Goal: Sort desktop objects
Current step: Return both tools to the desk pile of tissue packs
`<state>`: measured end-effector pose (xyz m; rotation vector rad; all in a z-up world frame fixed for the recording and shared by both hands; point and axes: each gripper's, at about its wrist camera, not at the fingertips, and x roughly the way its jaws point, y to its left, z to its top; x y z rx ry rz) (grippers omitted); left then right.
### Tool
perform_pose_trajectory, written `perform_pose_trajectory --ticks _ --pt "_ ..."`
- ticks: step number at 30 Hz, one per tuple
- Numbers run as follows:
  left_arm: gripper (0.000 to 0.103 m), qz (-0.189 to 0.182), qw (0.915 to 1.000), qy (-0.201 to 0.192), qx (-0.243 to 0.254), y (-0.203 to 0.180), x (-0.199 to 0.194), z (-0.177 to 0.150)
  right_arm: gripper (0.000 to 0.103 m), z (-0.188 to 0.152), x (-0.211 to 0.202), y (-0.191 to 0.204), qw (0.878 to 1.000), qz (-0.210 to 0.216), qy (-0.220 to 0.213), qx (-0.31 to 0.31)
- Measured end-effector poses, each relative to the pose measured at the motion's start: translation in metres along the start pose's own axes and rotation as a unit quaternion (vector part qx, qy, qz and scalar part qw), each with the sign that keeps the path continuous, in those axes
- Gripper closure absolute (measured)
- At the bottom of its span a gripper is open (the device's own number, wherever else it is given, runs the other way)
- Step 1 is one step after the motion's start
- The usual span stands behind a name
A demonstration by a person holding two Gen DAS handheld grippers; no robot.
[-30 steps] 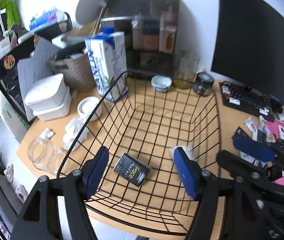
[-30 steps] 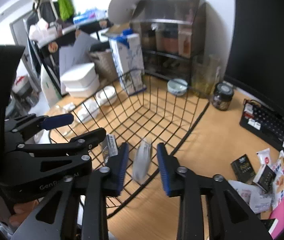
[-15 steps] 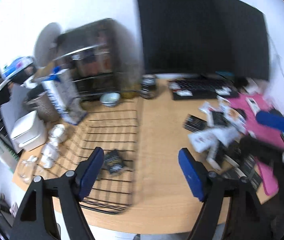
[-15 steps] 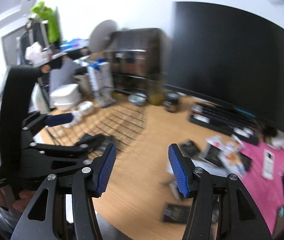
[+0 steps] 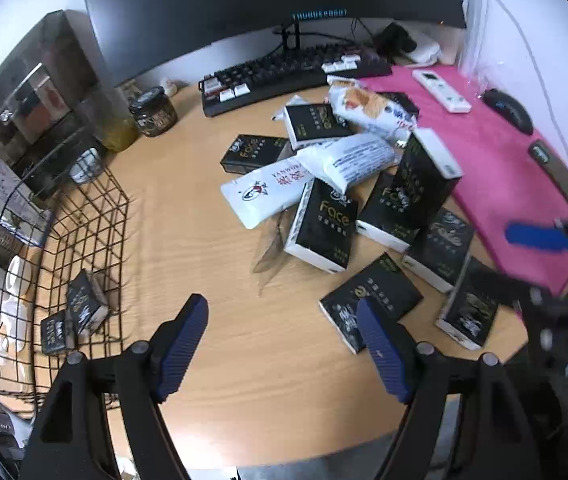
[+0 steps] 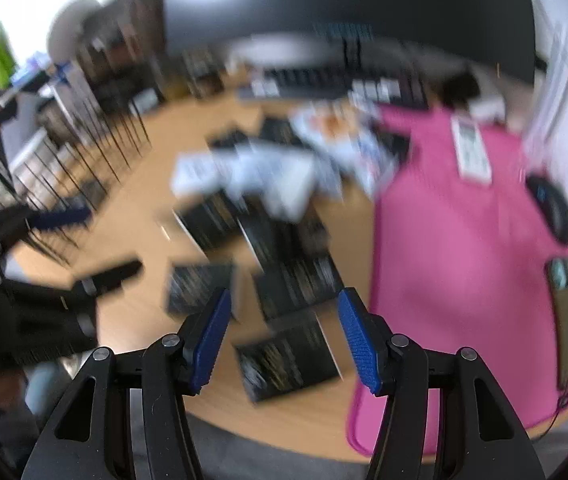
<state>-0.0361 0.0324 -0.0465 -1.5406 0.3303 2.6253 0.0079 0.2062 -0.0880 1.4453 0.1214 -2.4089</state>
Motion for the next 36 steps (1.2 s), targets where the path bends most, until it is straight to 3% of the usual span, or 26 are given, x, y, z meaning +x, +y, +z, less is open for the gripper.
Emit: perform_pose_trajectory --ticks 7,12,19,27,31,36 --pt "0.023 0.015 0.9998 0.006 -0.013 0.01 0.021 0.012 0.047 -0.026 0.01 0.011 0.997 -0.041 0.038 -0.06" --pt "0.023 0.018 0.9995 0.022 -0.011 0.012 0.038 0.019 0.047 -0.029 0.007 0.008 0.997 -0.042 0.047 -0.054" --pt "0.023 0.015 0.9992 0.036 0.001 0.004 0.053 0.019 0.047 -0.037 0.008 -0.001 0.993 -0.078 0.067 -0.057" --pt "0.023 0.016 0.9982 0.057 0.006 -0.005 0.062 0.011 0.047 -0.024 0.018 -0.014 0.997 -0.06 0.038 -0.023" --pt "0.023 0.003 0.9979 0.063 0.013 -0.012 0.058 0.004 0.047 -0.012 0.019 -0.021 0.997 -0.074 0.011 -0.011" --pt "0.023 0.0 0.9977 0.064 0.021 -0.018 0.052 -0.003 0.047 -0.002 0.025 -0.033 0.998 -0.064 0.009 0.022"
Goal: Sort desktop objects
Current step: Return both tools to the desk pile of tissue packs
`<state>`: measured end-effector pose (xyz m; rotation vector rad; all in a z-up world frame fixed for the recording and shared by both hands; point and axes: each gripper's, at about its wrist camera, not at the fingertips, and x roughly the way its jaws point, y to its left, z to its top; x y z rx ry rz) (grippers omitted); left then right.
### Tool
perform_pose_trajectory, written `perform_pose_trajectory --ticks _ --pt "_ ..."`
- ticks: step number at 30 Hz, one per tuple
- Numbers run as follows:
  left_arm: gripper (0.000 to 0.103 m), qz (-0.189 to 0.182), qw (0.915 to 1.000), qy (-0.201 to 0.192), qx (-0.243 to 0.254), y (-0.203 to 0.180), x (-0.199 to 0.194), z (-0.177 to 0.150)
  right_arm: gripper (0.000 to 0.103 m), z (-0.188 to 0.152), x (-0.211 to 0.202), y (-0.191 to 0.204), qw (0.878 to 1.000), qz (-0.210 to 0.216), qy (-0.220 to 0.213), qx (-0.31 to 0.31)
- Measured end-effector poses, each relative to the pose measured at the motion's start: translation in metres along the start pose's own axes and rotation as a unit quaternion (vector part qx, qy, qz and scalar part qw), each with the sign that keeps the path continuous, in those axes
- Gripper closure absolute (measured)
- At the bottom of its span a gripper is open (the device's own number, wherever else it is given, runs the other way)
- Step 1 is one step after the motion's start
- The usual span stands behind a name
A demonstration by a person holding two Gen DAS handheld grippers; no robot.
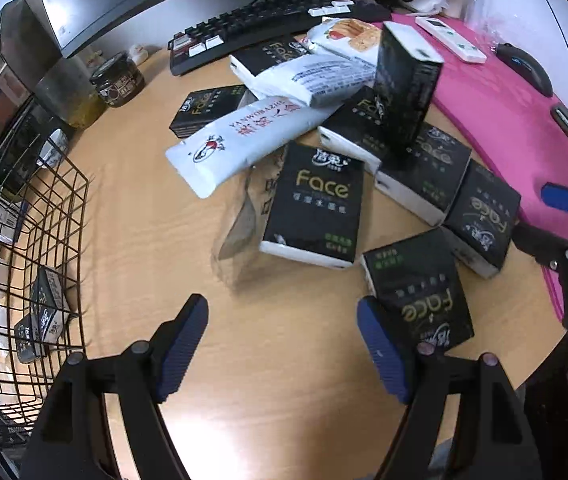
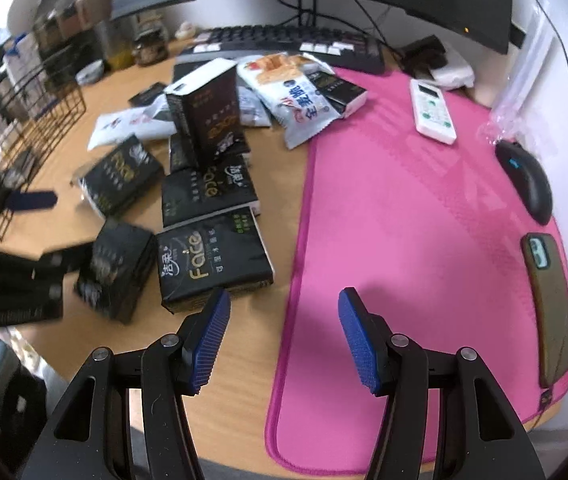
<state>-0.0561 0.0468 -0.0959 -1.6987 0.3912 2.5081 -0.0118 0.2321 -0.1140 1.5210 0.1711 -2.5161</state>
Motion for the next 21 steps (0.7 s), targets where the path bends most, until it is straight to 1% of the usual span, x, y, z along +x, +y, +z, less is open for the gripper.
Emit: perform_pose_trajectory --ticks 4,7,10,12,13,14,15,17,21 --pt "0.023 -0.001 0.9999 -0.009 -0.015 0.009 -0.009 -0.003 0.047 0.004 -0.008 -0.003 1.0 0.012 -0.002 0.016" --pt "0.023 -0.001 0.9996 -0.019 -0.022 0.014 -0.015 -0.003 0.047 0.005 -0.004 -0.003 1.0 -0.009 0.008 0.011" --pt "0.023 -0.003 0.9989 -0.038 -0.028 0.018 -0.022 -0.002 0.047 0.005 -0.003 -0.007 0.999 -0.027 0.01 0.017" --pt "0.023 -0.001 0.9991 -0.029 -0.031 0.02 -0.019 -0.001 0.047 0.007 -0.011 -0.007 1.0 0.0 -0.009 0.028" --pt "0.023 -0.003 0.9992 -0.023 -0.032 0.02 -0.018 -0.001 0.047 0.007 -0.016 -0.003 0.999 0.022 -0.018 0.027" --pt "0.023 -0.009 0.9992 -0.021 -0.033 0.02 -0.018 -0.001 0.047 0.007 -0.019 0.003 0.999 0.03 -0.021 0.02" --pt "0.023 -0.014 0.9991 -0.021 -0.033 0.018 -0.019 -0.002 0.047 0.008 -0.021 0.013 0.999 0.031 -0.021 0.006" --pt "0.023 -0.014 0.9992 -0.027 -0.025 0.015 -0.026 -0.003 0.047 0.011 -0.018 0.023 0.999 0.026 -0.02 0.0" --pt "0.023 -0.004 0.9984 -0.035 -0.044 0.025 -0.035 -0.003 0.047 0.019 -0.001 0.03 0.999 0.039 -0.013 0.027"
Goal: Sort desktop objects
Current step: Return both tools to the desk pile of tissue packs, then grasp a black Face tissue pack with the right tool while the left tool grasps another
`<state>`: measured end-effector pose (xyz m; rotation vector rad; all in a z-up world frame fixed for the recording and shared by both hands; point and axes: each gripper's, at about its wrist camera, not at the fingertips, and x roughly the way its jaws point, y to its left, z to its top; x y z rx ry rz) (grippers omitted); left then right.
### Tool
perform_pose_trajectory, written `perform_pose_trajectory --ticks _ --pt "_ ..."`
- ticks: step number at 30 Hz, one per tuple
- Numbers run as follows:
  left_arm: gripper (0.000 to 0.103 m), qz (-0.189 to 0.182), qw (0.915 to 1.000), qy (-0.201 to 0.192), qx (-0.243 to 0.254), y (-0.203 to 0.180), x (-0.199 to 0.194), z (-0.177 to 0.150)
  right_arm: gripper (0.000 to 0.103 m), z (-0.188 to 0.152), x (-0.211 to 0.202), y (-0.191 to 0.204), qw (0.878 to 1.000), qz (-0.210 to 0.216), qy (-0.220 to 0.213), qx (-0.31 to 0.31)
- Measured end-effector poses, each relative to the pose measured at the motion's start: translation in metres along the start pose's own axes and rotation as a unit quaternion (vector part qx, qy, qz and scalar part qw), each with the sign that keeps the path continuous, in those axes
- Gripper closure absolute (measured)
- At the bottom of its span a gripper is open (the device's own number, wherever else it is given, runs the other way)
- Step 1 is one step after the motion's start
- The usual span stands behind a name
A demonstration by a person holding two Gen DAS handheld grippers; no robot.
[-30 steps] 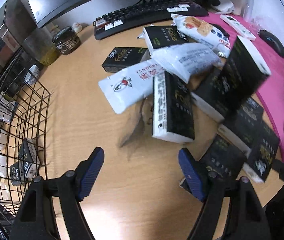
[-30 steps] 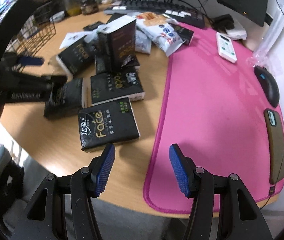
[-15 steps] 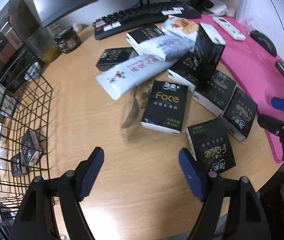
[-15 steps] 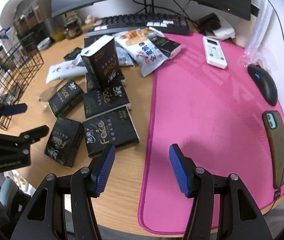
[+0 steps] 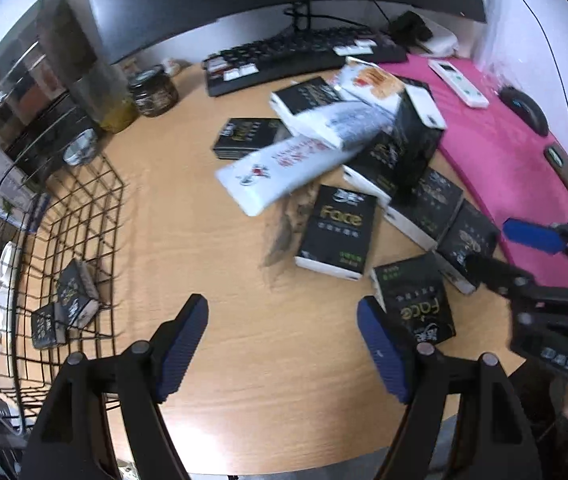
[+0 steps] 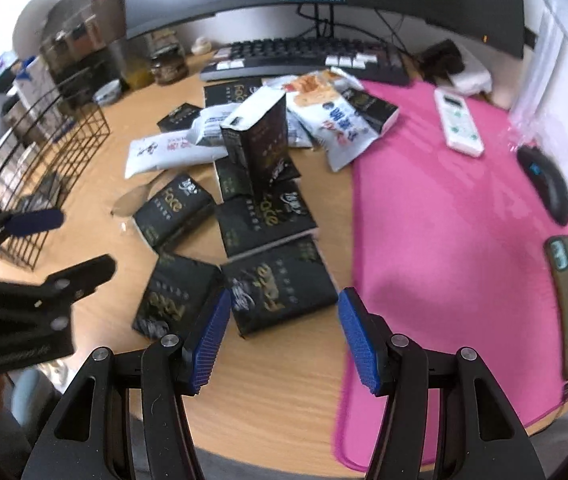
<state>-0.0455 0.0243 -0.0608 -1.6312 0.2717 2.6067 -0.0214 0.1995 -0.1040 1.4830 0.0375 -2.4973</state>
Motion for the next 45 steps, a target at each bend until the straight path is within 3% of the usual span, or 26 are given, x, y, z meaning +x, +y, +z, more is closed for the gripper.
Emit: perform_pose_trajectory --ticks 4,10,15,19,24,30,36,37,38,45 --pt "0.023 0.0 1.0 0.0 -0.001 0.004 -0.001 0.0 0.047 0.003 0.013 0.013 0.999 -0.034 -0.013 -0.023" --pt "0.023 -0.001 1.0 0.001 0.0 0.005 0.0 -0.001 0.047 -0.016 0.01 0.017 0.994 -0.069 0.003 -0.082" --pt "0.023 -0.002 1.0 0.004 0.003 0.001 0.0 0.0 0.047 -0.028 0.006 -0.006 0.996 -0.029 0.042 -0.067" --pt "0.023 -0.002 0.9999 0.003 0.01 -0.006 0.0 0.0 0.047 -0.029 -0.002 -0.021 0.992 -0.098 0.03 -0.07" --pt "0.023 -0.006 0.9999 0.006 0.012 -0.011 0.003 0.001 0.047 -0.02 -0.015 -0.036 0.998 -0.047 0.015 -0.024" --pt "0.023 -0.01 0.9998 0.007 0.014 -0.016 0.006 0.0 0.046 -0.005 0.001 -0.014 1.0 -0.013 0.005 -0.012" --pt "0.023 -0.013 0.9998 0.01 0.013 -0.019 0.007 0.0 0.046 -0.004 0.024 -0.003 0.999 -0.022 0.021 -0.02" --pt "0.023 -0.015 0.9998 0.01 0.013 -0.019 0.008 0.0 0.048 -0.004 0.024 -0.002 0.999 -0.028 0.021 -0.021" --pt "0.023 -0.017 0.9997 0.011 0.013 -0.021 0.009 0.0 0.057 -0.005 0.023 -0.003 0.999 -0.035 0.021 -0.022" --pt "0.023 -0.031 0.9989 0.02 0.029 -0.04 0.016 -0.001 0.057 -0.008 0.012 -0.013 0.999 -0.035 0.01 -0.009"
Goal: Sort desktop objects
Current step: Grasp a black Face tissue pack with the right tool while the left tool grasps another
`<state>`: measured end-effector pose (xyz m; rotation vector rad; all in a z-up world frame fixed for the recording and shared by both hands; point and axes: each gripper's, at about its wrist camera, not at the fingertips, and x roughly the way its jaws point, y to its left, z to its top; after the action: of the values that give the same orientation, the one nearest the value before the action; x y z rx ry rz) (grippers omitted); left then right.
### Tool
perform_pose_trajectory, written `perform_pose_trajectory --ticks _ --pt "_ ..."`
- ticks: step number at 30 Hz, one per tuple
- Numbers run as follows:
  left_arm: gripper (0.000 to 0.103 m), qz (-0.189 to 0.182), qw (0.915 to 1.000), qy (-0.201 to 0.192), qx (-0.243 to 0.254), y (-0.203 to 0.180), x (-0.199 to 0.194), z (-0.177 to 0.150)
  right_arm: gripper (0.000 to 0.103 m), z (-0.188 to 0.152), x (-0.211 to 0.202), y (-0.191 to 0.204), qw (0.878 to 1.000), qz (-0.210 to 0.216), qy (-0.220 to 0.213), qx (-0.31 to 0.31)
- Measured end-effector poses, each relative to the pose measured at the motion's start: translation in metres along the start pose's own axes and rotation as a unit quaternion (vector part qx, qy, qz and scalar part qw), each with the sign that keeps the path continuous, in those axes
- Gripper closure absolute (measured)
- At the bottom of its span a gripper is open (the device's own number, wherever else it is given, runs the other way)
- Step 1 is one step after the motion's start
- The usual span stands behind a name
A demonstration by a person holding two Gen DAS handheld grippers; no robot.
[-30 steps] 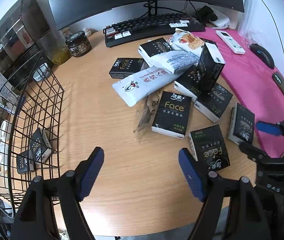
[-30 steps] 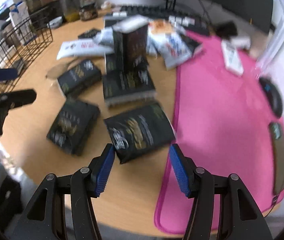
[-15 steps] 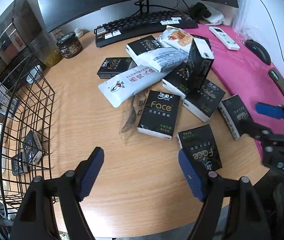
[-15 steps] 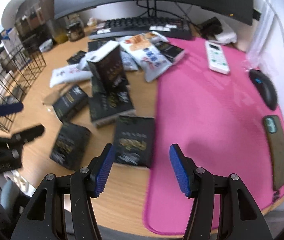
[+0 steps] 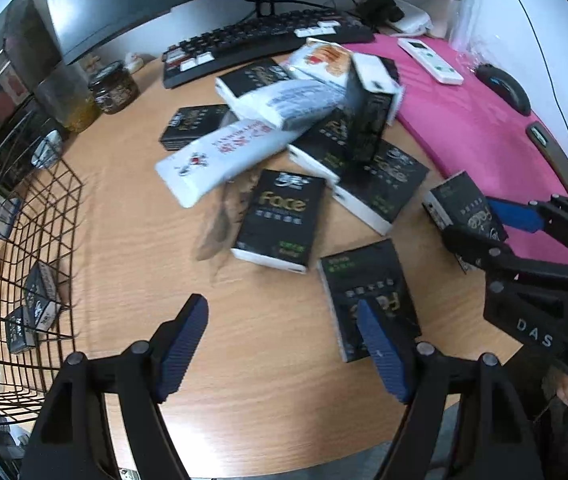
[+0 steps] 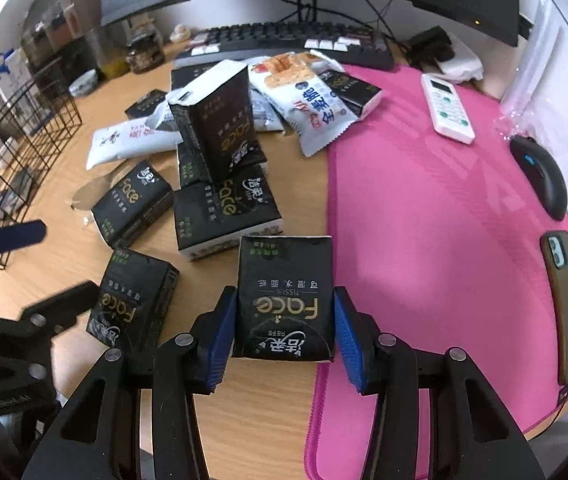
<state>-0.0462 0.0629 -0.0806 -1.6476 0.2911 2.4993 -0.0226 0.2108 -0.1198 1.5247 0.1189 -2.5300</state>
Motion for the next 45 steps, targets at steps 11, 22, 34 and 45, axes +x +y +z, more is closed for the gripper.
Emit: perform_pose_trajectory --ticks 11,22,34,45 --pt "0.023 -0.017 0.9996 0.002 0.022 -0.025 0.007 0.006 0.056 -0.012 -0.011 -0.01 1.0 -0.004 -0.005 0.009" --pt "0.023 -0.023 0.999 0.009 0.038 -0.041 0.017 0.013 0.056 -0.021 -0.019 -0.024 0.999 -0.011 -0.009 0.028" --pt "0.043 -0.036 0.9984 0.017 0.04 -0.04 0.022 0.015 0.056 -0.023 -0.021 -0.028 0.999 -0.014 -0.011 0.033" --pt "0.051 -0.035 0.9984 0.011 0.044 -0.039 0.021 0.012 0.056 -0.021 -0.023 -0.021 1.0 -0.011 -0.014 0.026"
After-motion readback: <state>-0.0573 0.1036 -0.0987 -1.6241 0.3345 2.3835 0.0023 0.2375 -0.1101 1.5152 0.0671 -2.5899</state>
